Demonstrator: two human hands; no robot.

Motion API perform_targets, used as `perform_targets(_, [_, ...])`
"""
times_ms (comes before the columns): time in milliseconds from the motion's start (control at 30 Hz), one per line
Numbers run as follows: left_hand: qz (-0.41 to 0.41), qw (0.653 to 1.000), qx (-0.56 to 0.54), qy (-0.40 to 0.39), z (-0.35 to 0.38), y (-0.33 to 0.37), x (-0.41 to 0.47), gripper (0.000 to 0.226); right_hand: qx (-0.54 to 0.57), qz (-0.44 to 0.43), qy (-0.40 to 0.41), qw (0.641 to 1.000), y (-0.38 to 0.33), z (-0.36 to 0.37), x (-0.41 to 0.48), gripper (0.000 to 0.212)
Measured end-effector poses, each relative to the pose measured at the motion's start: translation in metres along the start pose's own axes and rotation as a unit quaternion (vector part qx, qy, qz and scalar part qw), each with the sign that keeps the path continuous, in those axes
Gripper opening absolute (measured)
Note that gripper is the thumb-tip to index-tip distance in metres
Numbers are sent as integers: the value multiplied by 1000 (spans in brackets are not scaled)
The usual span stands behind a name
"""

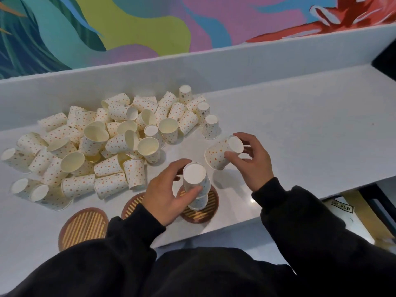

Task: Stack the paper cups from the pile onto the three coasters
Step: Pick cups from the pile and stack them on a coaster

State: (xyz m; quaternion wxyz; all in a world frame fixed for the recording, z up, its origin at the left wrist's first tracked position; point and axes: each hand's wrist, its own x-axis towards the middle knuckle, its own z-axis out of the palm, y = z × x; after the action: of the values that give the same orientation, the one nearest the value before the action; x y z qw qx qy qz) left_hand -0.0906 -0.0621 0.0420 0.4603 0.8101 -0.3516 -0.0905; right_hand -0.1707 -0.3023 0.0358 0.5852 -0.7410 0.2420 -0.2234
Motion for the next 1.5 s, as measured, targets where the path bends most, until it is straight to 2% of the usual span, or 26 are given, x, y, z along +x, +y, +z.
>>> perform_targets(233, [-30, 995, 64, -65, 32, -30, -15, 61, -2, -72, -9, 997, -22, 3, -22, 52])
perform_targets(433, [-77, 992, 70, -74, 46, -52, -20, 63, -64, -142, -29, 987, -28, 9, -34, 57])
perform_targets(700, [-132, 985, 56, -94, 57, -71, -24, 74, -126, -191, -80, 970, -11, 19, -47, 55])
perform_targets(867, [-153, 980, 75, -105, 67, -85, -27, 79, -176, -183, -129, 958, 7, 31, -52, 58])
perform_targets(967, [-147, 979, 91, -105, 69, -89, -25, 74, -206, -178, -154, 950, 17, 36, -54, 59])
perform_targets(1500, [-159, 978, 90, -98, 70, -92, -22, 78, -245, -120, -197, 942, 53, 51, -55, 59])
